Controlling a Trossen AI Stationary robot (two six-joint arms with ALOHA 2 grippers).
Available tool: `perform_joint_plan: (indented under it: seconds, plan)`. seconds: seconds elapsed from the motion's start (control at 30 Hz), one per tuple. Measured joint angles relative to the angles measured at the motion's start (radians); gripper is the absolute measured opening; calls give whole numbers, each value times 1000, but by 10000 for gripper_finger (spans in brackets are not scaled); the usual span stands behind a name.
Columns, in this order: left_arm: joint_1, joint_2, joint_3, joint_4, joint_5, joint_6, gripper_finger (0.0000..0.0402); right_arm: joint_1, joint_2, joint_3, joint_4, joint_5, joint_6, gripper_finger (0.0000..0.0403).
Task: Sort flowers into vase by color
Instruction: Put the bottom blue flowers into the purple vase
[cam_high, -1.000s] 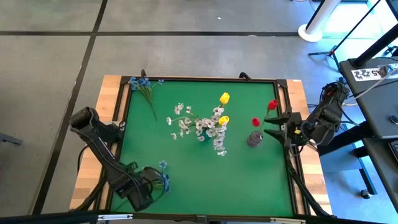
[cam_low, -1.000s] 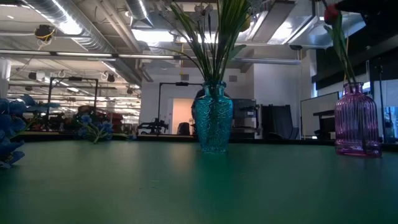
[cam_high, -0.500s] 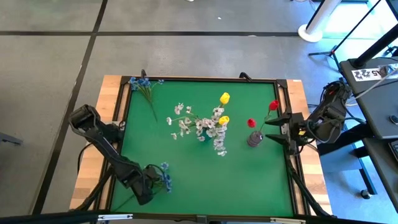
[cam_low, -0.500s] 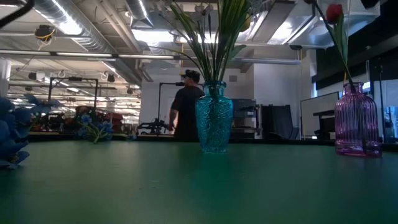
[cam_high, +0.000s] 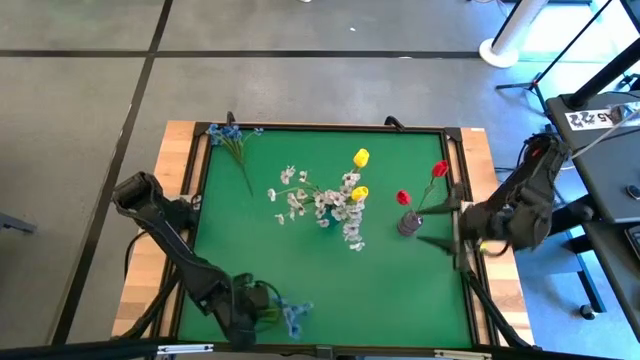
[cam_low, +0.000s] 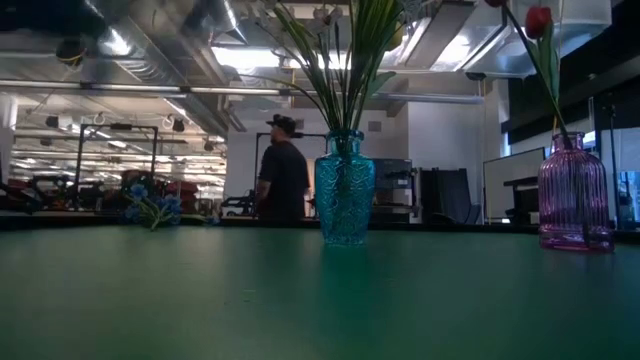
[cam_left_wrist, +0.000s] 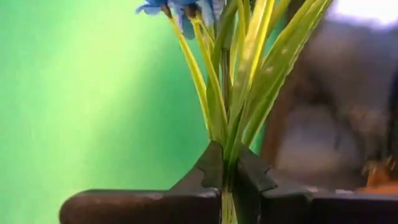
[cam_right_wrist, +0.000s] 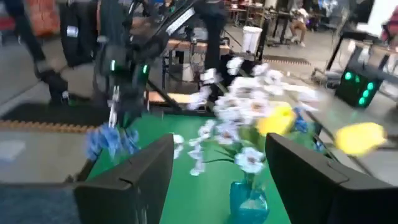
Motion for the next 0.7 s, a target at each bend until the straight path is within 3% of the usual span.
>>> perform_joint_plan:
  seconds: [0.13, 0.3, 0.4, 0.53, 0.7]
  plan:
    - [0, 0, 135, 51, -244, 206, 8, 0, 100, 0, 54, -64, -15, 252]
    - [-8, -3, 188, 383, -497, 617, 8, -2, 334, -1, 137, -56, 5, 252]
    - [18, 19, 188, 534, -559, 803, 8, -3, 496, -3, 294, -30, -3, 252]
    - [80, 90, 187, 674, -588, 993, 9, -28, 701, -2, 666, 68, -29, 253]
    - [154, 168, 185, 840, -584, 1124, 9, -72, 832, -2, 1092, -49, -263, 253]
